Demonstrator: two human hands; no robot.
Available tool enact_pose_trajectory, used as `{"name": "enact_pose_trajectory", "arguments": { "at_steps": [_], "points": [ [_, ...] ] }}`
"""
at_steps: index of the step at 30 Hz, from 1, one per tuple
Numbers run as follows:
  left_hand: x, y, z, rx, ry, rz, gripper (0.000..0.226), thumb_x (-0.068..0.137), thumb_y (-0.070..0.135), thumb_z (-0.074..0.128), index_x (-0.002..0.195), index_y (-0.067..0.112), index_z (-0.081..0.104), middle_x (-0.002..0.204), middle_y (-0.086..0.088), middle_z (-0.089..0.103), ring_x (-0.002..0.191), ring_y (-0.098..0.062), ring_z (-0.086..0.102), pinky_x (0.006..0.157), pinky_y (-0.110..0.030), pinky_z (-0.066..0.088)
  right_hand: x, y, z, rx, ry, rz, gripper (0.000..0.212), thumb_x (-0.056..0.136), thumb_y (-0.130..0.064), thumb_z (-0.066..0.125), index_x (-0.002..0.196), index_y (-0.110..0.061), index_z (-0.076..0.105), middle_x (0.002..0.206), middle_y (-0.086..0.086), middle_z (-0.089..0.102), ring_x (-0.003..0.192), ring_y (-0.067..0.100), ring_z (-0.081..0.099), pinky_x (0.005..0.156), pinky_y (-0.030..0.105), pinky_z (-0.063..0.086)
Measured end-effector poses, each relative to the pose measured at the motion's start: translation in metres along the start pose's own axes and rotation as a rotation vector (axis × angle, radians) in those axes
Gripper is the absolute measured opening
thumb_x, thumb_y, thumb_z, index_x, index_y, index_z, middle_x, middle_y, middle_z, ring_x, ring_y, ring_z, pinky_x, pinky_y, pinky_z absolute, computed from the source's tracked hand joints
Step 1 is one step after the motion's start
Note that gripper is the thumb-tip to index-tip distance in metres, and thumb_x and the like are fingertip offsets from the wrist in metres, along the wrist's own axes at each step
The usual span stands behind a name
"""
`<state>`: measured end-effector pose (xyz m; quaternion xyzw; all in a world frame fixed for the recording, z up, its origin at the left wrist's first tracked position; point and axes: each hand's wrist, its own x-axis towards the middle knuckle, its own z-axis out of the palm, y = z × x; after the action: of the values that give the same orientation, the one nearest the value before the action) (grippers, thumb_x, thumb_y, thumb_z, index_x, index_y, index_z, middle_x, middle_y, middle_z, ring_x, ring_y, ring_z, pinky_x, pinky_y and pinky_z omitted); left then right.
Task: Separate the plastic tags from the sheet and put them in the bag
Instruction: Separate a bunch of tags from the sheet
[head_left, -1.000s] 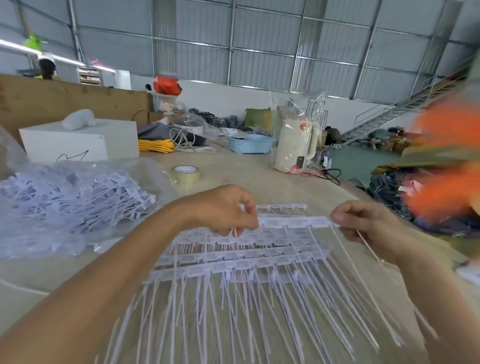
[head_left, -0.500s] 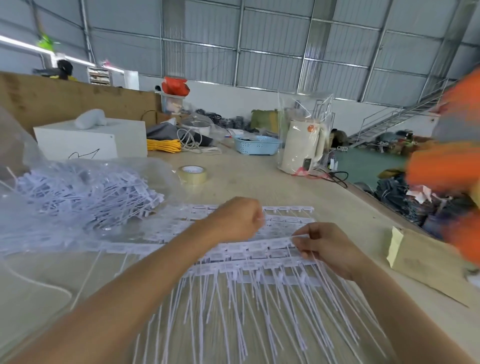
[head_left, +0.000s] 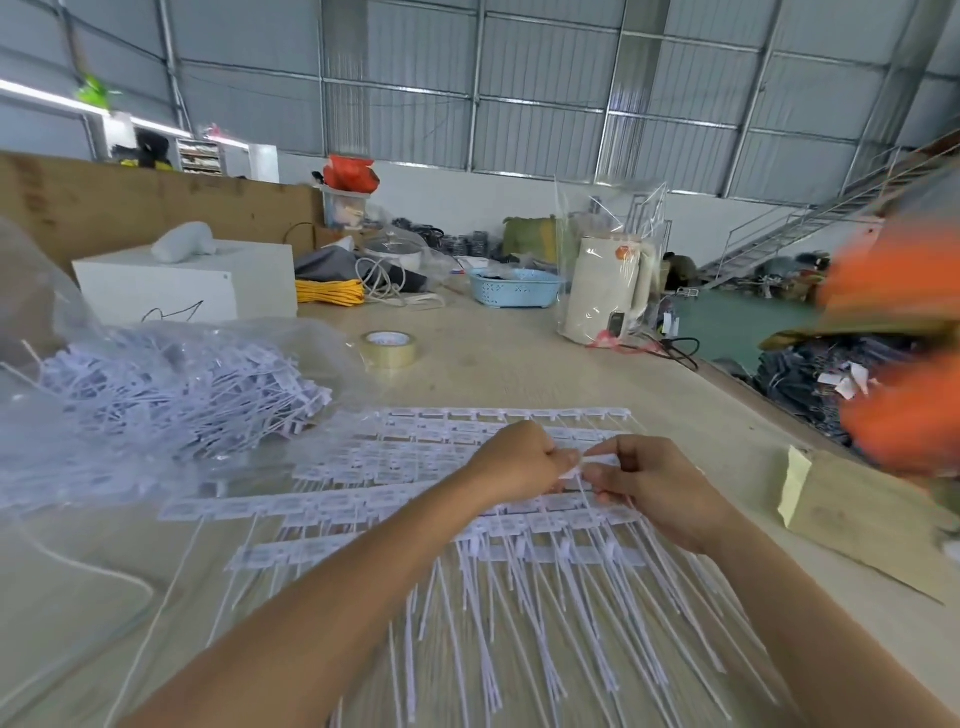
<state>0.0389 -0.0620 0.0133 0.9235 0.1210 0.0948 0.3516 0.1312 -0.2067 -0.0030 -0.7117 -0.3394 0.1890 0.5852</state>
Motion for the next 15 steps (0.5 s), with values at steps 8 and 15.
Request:
{"name": "enact_pose_trajectory", "arguments": {
  "at_steps": [8,15],
  "points": [
    [-0.002,0.007,0.001,-0.208,0.001,-0.034,0.035,0.095,0.024,0.051,0.062,0.010,0.050,0.068,-0.010,0.052,0.071,-0.020,0.056,0.063,-0.027,0.035,-0.005,-0.007,0.006,-0.091,0.055,-0.192,0.013,0.084,0.009,0.060,0.076,0.000,0.065,0.053,0.000,0.060,0.047,0.012,0.057,0.050,0.018,0.049],
    [0.000,0.004,-0.005,-0.455,-0.056,-0.108,0.027,0.089,0.019,0.057,0.062,0.014,0.056,0.048,0.004,0.054,0.039,-0.005,0.045,0.039,-0.015,0.031,-0.011,-0.015,0.015,-0.157,0.147,-0.321,0.027,0.082,0.017,0.057,0.071,-0.006,0.066,0.070,0.006,0.061,0.055,0.009,0.058,0.049,0.026,0.054]
  ]
}}
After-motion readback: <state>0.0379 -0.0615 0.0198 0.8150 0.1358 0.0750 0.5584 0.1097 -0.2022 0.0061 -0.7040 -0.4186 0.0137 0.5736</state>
